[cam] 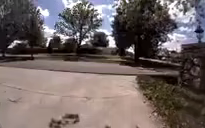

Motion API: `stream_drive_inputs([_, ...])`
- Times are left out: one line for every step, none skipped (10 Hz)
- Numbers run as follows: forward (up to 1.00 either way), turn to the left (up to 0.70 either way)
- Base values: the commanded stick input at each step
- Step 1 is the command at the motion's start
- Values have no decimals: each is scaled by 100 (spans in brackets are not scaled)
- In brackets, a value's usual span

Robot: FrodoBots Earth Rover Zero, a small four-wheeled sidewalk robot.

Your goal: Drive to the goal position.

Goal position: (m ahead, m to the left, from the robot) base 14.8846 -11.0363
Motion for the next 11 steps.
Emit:
stream_drive_inputs([0,0])
stream_drive_inputs([0,0])
stream_drive_inputs([0,0])
stream_drive_inputs([0,0])
stream_drive_inputs([0,0])
stream_drive_inputs([0,0])
stream_drive_inputs([0,0])
stream_drive_inputs([0,0])
stream_drive_inputs([40,0])
stream_drive_inputs([70,0])
stream_drive_inputs([70,0])
